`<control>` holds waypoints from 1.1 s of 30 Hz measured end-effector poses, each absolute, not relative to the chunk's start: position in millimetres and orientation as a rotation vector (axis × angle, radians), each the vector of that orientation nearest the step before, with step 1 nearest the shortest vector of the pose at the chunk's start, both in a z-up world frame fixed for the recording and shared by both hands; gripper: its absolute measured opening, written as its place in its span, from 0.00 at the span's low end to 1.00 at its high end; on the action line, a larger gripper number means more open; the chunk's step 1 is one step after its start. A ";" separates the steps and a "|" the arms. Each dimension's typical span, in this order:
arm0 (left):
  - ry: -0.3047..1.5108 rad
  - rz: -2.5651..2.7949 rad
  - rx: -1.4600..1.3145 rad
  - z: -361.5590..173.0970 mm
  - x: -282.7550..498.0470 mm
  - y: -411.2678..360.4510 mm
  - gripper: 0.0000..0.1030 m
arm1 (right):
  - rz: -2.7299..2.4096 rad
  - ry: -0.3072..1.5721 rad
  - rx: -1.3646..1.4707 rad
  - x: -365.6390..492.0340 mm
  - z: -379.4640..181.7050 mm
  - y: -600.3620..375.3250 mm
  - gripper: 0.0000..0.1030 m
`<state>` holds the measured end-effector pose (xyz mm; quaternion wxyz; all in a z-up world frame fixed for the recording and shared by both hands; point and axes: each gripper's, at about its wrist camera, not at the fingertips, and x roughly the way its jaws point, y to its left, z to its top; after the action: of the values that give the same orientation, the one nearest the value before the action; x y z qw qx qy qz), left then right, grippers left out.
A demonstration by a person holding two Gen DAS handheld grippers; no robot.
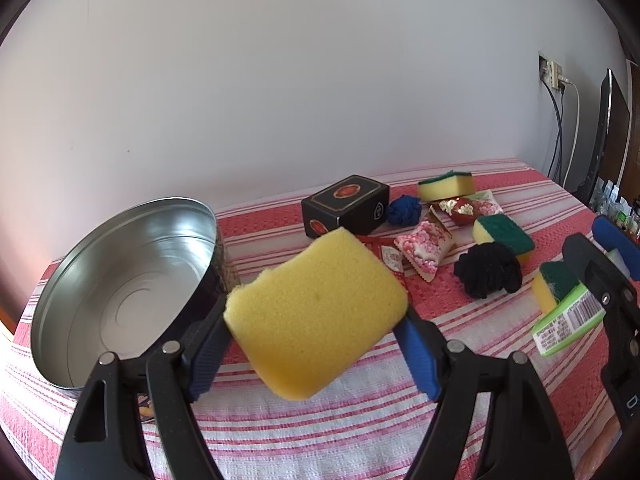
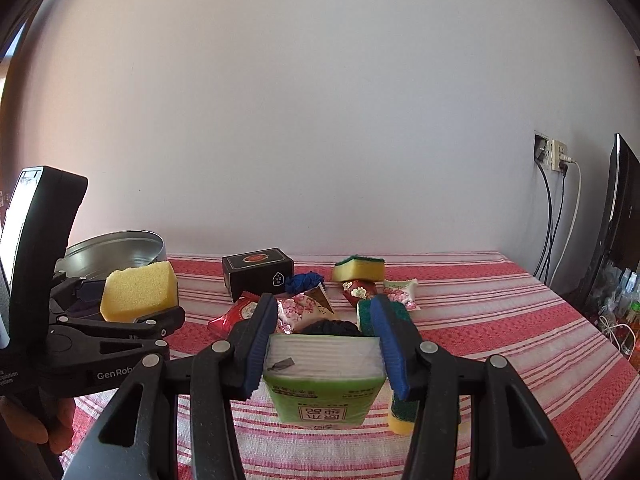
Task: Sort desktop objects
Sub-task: 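Carry the yellow sponge and green tissue pack over the metal tin with both tools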
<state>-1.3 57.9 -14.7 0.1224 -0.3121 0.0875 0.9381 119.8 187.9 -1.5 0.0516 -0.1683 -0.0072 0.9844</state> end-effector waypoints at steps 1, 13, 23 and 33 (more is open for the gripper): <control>0.253 2.739 -0.910 -14.4 -0.7 57.7 0.75 | 2.996 -0.026 -0.507 120.7 -1.2 187.6 0.50; 0.243 2.745 -0.884 -7.9 4.9 53.9 0.75 | 3.004 -0.056 -0.491 130.2 0.3 175.6 0.50; 0.233 2.763 -0.858 -1.8 7.3 41.1 0.75 | 3.047 -0.083 -0.472 133.2 6.5 153.5 0.50; 0.195 2.803 -0.842 5.4 3.8 11.4 0.75 | 3.097 -0.113 -0.462 126.7 12.7 122.5 0.50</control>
<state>3.8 11.4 5.4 0.1041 -0.2854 0.0662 0.9504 126.7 122.5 12.7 0.0040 -0.1474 -0.0359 0.9884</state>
